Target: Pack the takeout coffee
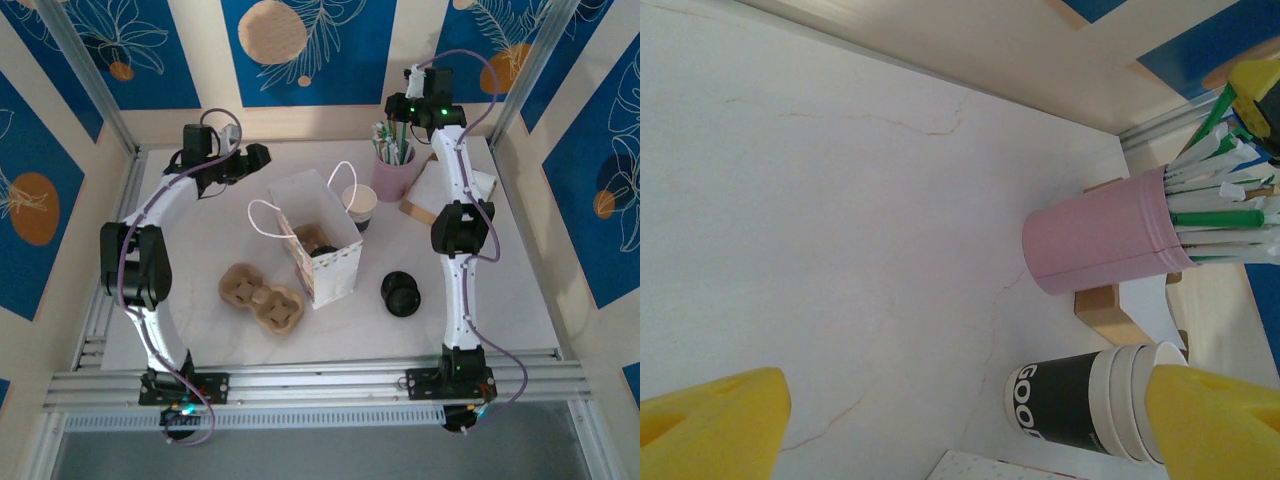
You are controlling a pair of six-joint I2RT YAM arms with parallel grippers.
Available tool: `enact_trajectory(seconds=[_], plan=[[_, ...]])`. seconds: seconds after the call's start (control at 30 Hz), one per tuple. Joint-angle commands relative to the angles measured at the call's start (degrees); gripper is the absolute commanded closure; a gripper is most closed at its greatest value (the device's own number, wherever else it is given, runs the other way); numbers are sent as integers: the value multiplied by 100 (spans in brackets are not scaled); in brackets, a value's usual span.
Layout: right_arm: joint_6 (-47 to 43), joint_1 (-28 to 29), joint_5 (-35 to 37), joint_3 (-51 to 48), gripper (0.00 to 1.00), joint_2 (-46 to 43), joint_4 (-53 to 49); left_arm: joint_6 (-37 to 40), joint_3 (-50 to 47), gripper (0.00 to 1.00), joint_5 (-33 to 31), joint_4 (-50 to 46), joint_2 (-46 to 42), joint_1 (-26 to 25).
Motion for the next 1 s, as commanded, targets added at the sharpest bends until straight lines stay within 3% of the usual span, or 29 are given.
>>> enact_trajectory(seconds=[0.0,0.57,0.97], plan=[[-183,78,118,198,100,-459,-40,121,-80,8,141,95,-145,-18],[-381,321,623,11,100,-1558,-187,80,-466,8,-111,90,-890,-16],[-398,503,915,-235,100,-2531,-102,100,-715,6,-976,-185,-2150,64]])
